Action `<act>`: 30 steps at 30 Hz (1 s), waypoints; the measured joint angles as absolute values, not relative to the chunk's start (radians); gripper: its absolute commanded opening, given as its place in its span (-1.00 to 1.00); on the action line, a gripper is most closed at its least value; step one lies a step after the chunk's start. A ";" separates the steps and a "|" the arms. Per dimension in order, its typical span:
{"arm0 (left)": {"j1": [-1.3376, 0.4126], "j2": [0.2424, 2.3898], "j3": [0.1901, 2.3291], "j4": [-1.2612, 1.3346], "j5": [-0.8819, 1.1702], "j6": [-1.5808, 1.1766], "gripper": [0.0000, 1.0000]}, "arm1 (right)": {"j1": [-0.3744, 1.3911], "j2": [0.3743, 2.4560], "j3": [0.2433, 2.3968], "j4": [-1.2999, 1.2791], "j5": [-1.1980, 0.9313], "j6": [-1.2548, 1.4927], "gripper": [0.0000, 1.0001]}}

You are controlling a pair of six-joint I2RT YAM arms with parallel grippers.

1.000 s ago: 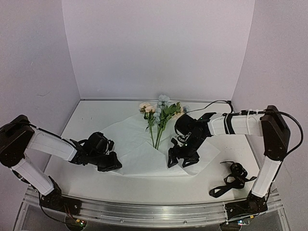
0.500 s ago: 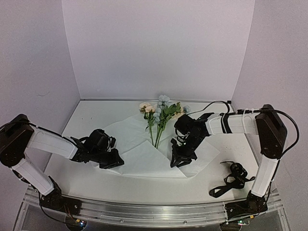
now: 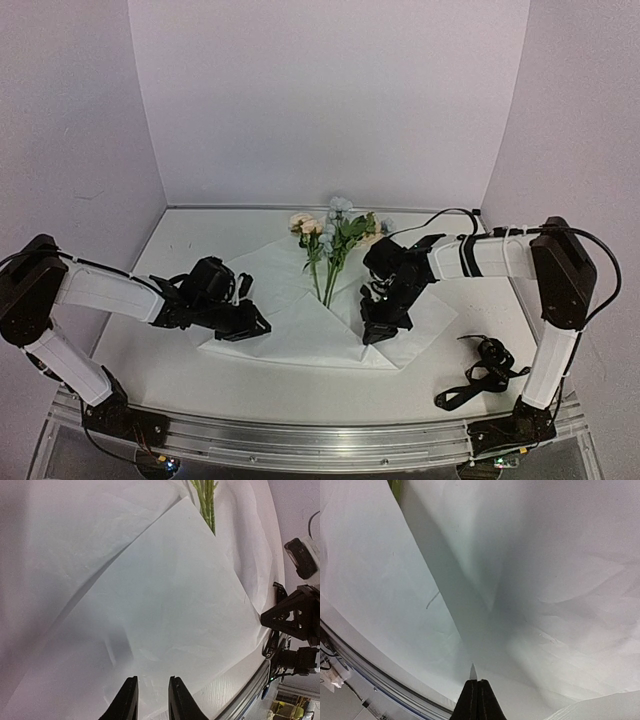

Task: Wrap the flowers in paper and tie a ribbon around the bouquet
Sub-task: Press the fold line of the 1/4-folded wrapping paper.

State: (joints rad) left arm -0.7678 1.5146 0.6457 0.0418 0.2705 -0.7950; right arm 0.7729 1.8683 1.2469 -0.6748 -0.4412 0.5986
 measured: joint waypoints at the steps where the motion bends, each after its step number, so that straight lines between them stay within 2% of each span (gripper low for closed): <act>1: -0.773 1.515 0.650 0.042 0.277 -0.789 -0.62 | 0.773 1.868 1.247 -0.678 -0.425 0.597 -1.00; 13: -0.848 1.621 0.655 0.043 0.323 -0.774 -0.76 | 0.773 1.871 1.260 -0.810 -0.280 0.510 -1.00; 24: -0.879 1.639 0.657 0.041 0.316 -0.787 -0.77 | 0.773 1.918 1.337 -0.891 -0.219 0.467 -0.98; 30: -0.881 1.637 0.656 0.042 0.307 -0.787 -0.77 | 0.773 1.919 1.337 -0.930 -0.198 0.465 -0.34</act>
State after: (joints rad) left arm -0.8810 1.6375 0.6559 0.0418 0.3075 -0.7868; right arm 0.7731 1.9185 1.3373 -0.9296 -0.1983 0.4649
